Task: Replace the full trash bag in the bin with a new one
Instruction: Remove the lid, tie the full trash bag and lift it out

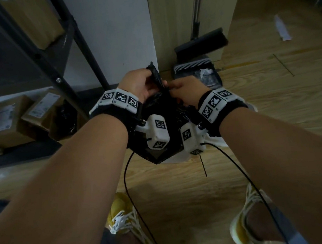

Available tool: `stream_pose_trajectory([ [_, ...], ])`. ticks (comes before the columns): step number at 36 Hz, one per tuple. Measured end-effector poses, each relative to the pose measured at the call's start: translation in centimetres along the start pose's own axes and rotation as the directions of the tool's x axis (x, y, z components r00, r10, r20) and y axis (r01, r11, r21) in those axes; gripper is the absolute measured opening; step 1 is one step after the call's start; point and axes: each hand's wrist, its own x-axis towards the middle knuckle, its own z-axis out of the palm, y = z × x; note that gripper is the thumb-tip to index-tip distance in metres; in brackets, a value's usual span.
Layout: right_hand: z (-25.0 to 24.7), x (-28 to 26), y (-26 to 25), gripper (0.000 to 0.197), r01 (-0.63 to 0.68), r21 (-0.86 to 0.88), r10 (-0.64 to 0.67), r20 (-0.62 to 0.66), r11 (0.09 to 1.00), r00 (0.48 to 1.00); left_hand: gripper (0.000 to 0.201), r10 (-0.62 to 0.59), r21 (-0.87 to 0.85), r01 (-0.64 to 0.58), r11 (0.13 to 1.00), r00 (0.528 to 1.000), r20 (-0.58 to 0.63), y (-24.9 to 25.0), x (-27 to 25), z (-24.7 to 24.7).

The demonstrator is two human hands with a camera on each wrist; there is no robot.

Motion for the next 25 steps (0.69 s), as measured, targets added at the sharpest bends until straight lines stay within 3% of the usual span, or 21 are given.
stream_pose_trajectory([
  [4,0.0,0.3,0.1,0.016,-0.006,0.03,0.008,-0.069,1.0,0.998,0.021,0.006,0.007,-0.006,1.0,1.0,-0.016,0.0,0.0,-0.2],
  [7,-0.1,0.3,0.1,0.019,0.005,0.042,0.001,-0.139,0.999,0.99,0.023,0.021,0.029,-0.02,0.999,1.0,-0.016,0.1,0.1,-0.6],
  [14,-0.8,0.3,-0.4,0.014,0.009,0.252,0.072,-0.308,0.968,0.949,0.024,0.01,0.173,-0.002,0.985,0.999,-0.048,0.2,0.3,-1.4],
  [19,-1.4,0.6,-1.1,0.016,0.033,0.24,0.064,-0.384,0.97,0.921,0.029,-0.034,0.075,0.031,0.997,0.999,0.033,0.1,0.3,-2.5],
  [25,-1.9,0.1,-2.4,0.013,0.057,0.201,0.036,-0.431,0.978,0.901,0.038,-0.062,0.192,0.056,0.98,0.998,0.024,0.4,-0.4,-2.1],
])
